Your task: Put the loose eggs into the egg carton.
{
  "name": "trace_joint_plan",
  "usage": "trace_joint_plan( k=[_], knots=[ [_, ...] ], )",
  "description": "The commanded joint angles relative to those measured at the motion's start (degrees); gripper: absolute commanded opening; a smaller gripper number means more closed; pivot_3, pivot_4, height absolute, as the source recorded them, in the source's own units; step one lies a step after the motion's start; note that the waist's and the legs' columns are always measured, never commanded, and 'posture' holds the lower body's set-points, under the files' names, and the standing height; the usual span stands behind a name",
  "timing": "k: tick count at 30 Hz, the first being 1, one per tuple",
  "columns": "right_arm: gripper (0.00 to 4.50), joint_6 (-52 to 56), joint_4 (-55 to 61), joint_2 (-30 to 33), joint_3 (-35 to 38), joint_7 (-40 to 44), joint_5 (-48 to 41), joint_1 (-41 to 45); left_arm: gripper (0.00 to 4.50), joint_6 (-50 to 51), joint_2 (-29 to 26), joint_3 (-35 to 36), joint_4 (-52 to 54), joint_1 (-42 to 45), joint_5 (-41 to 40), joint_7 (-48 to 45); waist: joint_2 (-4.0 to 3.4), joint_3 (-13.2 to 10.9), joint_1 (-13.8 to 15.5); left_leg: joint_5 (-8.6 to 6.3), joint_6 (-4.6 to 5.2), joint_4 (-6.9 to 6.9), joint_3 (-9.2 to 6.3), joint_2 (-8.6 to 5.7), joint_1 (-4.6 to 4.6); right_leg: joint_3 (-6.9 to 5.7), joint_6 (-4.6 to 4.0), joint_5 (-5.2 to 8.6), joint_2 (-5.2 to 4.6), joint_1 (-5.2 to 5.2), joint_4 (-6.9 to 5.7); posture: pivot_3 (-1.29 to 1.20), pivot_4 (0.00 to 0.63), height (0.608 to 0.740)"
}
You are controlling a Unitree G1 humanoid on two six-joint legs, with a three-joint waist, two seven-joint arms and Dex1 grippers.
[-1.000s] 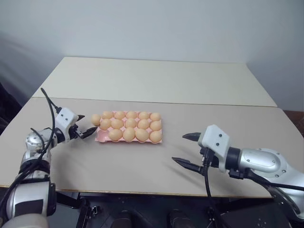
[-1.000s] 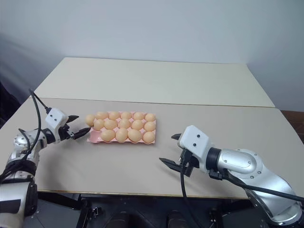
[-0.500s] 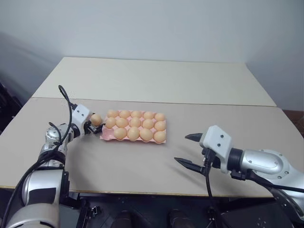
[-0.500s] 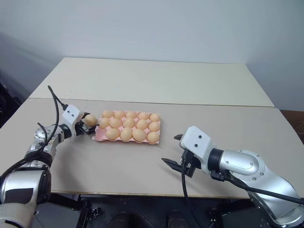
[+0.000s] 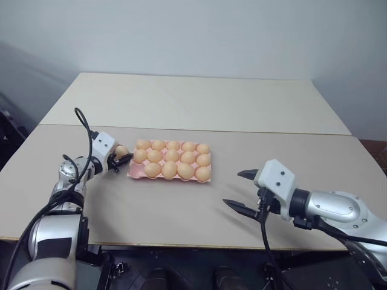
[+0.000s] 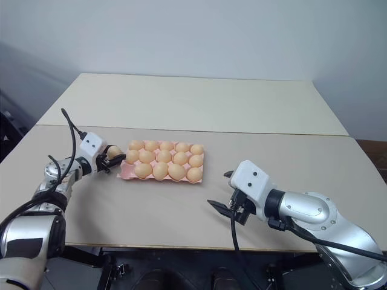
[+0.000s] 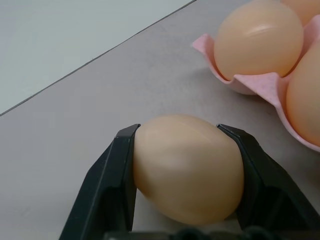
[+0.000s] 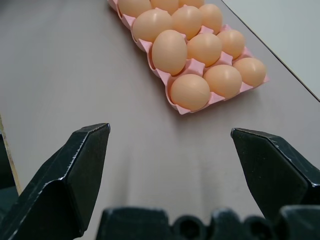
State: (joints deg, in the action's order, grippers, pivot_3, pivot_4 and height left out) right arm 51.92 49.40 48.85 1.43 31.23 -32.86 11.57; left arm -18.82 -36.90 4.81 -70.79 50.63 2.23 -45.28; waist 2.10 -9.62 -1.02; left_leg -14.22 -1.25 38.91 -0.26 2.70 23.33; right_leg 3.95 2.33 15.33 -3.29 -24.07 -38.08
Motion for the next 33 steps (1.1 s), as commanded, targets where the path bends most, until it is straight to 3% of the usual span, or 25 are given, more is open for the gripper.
trace_joint_plan(
  k=[1,6,12,16,19,32,33],
  knots=[
    [4.50,0.06,1.91,-0.30,1.07,-0.62,-0.26,0.19,2.14,-1.86,-3.67,0.44,1.90,-0.92,-0.10,-1.18,0.00,0.00,-0.23,0.00,0.00,0.00,0.00,0.00,0.00,0.00,0.00,0.00,0.00,-0.02,0.00,0.00,0.150,0.740],
    [4.50,-0.24,1.76,-0.81,0.42,-1.01,0.04,0.38,2.14,-3.29,-7.75,2.71,6.13,-3.23,-3.43,-6.18,0.00,0.00,0.04,0.00,0.00,0.01,0.00,0.00,0.00,0.00,0.00,0.00,-0.01,0.00,-0.01,0.00,0.150,0.740],
    [4.50,-0.68,1.61,-1.94,-0.60,-1.89,0.65,0.73,2.14,4.34,-9.82,8.25,20.48,-9.80,-17.45,-27.53,-0.01,0.00,0.13,0.00,0.00,0.01,0.01,0.03,0.02,0.00,0.00,0.00,-0.01,-0.01,-0.01,0.00,0.150,0.740],
    [4.50,-0.94,1.87,-2.31,-1.10,-2.10,1.02,1.19,2.14,10.06,-8.60,8.19,30.35,-14.18,-22.96,-34.74,-0.01,0.00,0.21,0.00,0.00,0.02,0.01,0.03,-0.03,0.00,0.00,0.00,-0.01,0.03,-0.02,0.00,0.150,0.740],
    [4.50,-0.57,2.35,-2.45,-0.49,-2.10,0.40,2.24,2.14,12.67,-7.44,6.71,33.91,-14.85,-23.24,-35.83,-0.01,0.00,0.21,0.00,0.00,0.05,0.00,0.03,-0.01,0.00,0.00,0.00,0.00,0.03,-0.02,0.00,0.150,0.740],
    [4.50,0.00,4.35,-2.62,-0.52,-4.49,1.31,0.47,2.14,12.83,-4.93,3.47,31.77,-11.78,-20.46,-35.52,-0.01,0.00,-0.15,0.00,0.00,0.05,-0.01,0.03,-0.02,0.01,0.00,0.00,0.01,0.02,-0.01,0.00,0.150,0.740],
    [4.50,0.01,4.34,-2.68,-0.62,-4.65,1.30,0.50,2.48,12.55,-4.66,3.43,31.32,-11.43,-20.27,-35.19,-0.01,0.00,-0.11,0.00,0.00,0.05,-0.01,0.02,-0.02,0.01,0.00,0.00,0.01,0.02,-0.02,0.00,0.150,0.740]
  ],
)
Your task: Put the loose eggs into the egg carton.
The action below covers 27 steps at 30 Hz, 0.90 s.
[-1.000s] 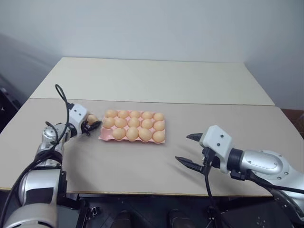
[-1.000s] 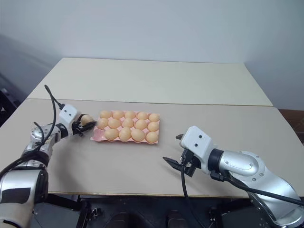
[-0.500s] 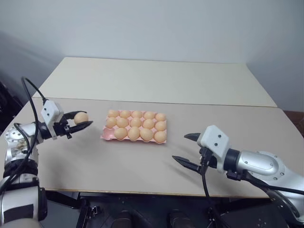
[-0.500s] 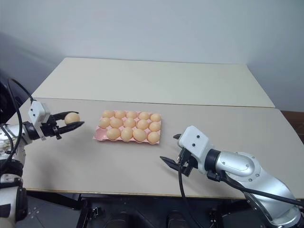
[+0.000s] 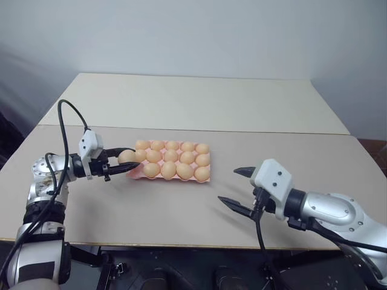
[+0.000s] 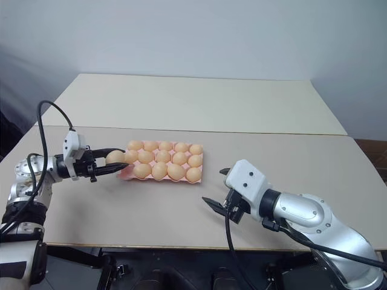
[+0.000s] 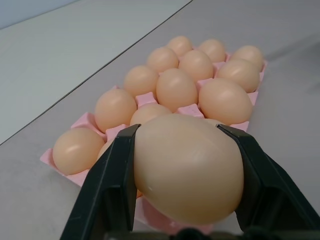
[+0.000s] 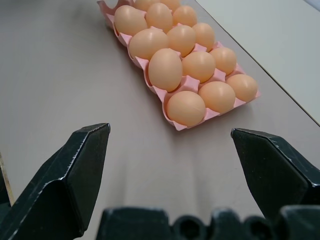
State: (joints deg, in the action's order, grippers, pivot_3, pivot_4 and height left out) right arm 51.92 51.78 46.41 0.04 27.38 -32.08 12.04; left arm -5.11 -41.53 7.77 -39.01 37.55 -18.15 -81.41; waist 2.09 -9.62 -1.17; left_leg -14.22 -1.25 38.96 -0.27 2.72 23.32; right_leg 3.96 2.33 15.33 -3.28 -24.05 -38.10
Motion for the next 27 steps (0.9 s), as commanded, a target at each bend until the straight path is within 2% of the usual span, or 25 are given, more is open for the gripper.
trace_joint_plan(
  k=[1,6,7,19,27],
  knots=[
    [4.50,0.04,1.95,-0.31,0.68,-0.94,0.50,0.09,2.83,-1.22,0.24,0.49,-0.78,1.99,0.07,1.06,0.00,0.00,0.11,0.00,0.00,0.00,0.00,0.00,0.00,0.00,0.00,0.00,0.00,0.00,0.00,0.00,0.150,0.740],
    [4.50,0.01,1.79,-0.57,0.83,-0.99,0.49,0.04,4.36,-1.86,0.75,0.56,-0.88,2.67,-0.24,0.57,0.00,0.00,0.24,0.00,0.00,0.00,0.00,0.00,0.03,0.00,0.00,0.00,0.00,-0.01,0.02,0.00,0.150,0.740],
    [4.50,0.00,1.81,-0.58,0.83,-0.98,0.52,-0.02,4.48,-1.86,0.79,0.57,-0.85,2.72,-0.29,0.52,0.00,0.00,0.25,0.00,0.00,0.00,0.00,0.00,0.03,0.00,0.00,0.00,0.00,-0.01,0.02,0.00,0.150,0.740],
    [4.50,-0.36,2.22,-0.11,1.99,-0.51,0.41,-1.05,4.48,-0.83,-2.52,4.08,2.13,1.20,-2.67,0.08,0.00,0.00,0.08,0.00,0.00,0.00,0.00,0.00,0.02,0.00,0.00,0.00,0.00,-0.01,0.01,0.00,0.150,0.740],
    [4.50,-2.61,0.25,3.45,7.47,5.32,-1.38,-1.08,4.48,6.65,-10.19,9.36,17.99,-10.12,-8.10,-1.27,-0.01,0.00,-0.03,0.00,0.00,-0.02,0.00,0.04,-0.02,0.01,0.00,0.00,0.00,0.00,0.02,0.00,0.150,0.740]
  ],
)
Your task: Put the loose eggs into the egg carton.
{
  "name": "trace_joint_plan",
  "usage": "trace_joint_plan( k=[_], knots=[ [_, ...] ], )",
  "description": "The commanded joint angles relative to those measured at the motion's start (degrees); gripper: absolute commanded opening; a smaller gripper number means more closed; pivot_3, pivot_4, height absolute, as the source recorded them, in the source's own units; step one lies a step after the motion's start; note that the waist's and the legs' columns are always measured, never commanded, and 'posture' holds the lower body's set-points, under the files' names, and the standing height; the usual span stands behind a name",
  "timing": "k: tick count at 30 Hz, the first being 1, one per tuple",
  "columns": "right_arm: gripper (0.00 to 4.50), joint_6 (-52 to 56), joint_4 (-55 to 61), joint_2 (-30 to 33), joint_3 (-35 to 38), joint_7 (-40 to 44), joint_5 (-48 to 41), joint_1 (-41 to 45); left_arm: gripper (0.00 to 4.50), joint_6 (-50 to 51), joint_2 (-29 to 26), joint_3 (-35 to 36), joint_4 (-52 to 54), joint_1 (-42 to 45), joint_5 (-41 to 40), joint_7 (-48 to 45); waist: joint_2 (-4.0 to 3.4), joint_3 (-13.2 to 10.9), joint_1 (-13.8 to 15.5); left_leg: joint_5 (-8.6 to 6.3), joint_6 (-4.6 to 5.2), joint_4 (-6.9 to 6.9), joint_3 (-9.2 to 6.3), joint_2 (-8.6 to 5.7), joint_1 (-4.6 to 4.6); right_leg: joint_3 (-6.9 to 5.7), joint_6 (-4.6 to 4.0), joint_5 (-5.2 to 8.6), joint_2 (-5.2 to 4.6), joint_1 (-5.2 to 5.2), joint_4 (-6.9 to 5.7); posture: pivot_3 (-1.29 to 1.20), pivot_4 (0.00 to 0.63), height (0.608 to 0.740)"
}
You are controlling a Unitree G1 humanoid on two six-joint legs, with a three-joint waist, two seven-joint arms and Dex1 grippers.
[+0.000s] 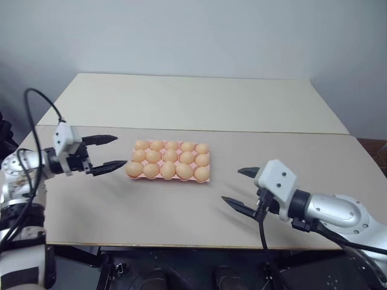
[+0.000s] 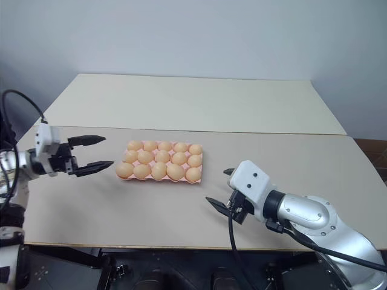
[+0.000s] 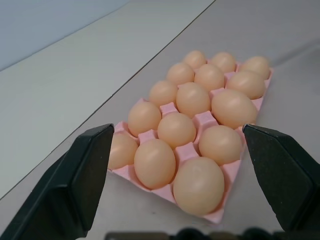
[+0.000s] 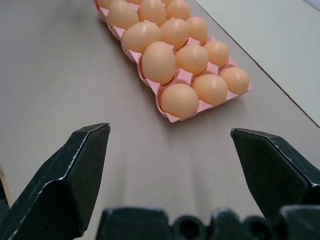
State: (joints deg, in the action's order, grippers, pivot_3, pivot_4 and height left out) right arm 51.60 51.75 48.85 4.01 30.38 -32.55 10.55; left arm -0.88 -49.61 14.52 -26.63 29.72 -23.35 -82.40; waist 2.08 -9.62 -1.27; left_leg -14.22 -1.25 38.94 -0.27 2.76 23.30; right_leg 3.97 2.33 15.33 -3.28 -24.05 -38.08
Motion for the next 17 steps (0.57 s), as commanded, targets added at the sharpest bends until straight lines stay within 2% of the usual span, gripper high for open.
trace_joint_plan(
  k=[1,6,8,12,17],
  knots=[
    [4.50,-4.38,-0.63,1.93,4.90,4.95,-1.14,0.10,4.48,3.37,-3.21,3.81,8.07,-4.76,-3.67,-0.43,0.00,0.00,0.10,0.00,0.00,0.00,0.00,0.00,-0.01,0.00,0.00,0.00,0.00,0.00,0.00,0.00,0.150,0.740],
    [4.50,-13.09,-5.46,3.37,9.18,13.83,-1.35,-1.67,4.48,8.92,-7.63,7.99,15.47,-12.27,-7.41,-1.30,0.01,0.00,0.28,0.00,0.00,-0.02,0.02,0.02,-0.01,-0.01,0.00,0.00,0.00,0.00,0.03,0.00,0.150,0.740],
    [4.50,-15.62,-7.75,4.31,10.19,17.35,-1.28,-2.57,4.48,13.40,-8.95,10.44,18.98,-15.07,-11.17,-2.23,0.00,-0.01,0.33,0.00,0.00,-0.01,0.03,0.02,0.00,-0.01,0.00,0.00,0.00,0.01,0.03,0.00,0.150,0.740],
    [4.50,-21.36,-12.77,6.90,11.28,23.81,0.62,-3.54,4.48,15.22,-8.41,15.24,27.27,-21.50,-12.93,0.56,-0.01,-0.01,0.34,0.00,0.00,-0.02,0.06,0.02,-0.04,0.01,0.01,0.01,-0.01,0.02,0.04,0.00,0.150,0.740],
    [4.50,-25.73,-18.63,8.44,12.55,27.52,1.95,-2.68,4.48,19.21,-7.37,18.82,35.27,-28.66,-15.19,3.69,-0.01,-0.01,0.34,0.00,0.00,-0.02,0.08,0.04,-0.06,0.03,0.00,0.01,0.00,0.03,0.03,0.00,0.150,0.740]
  ],
)
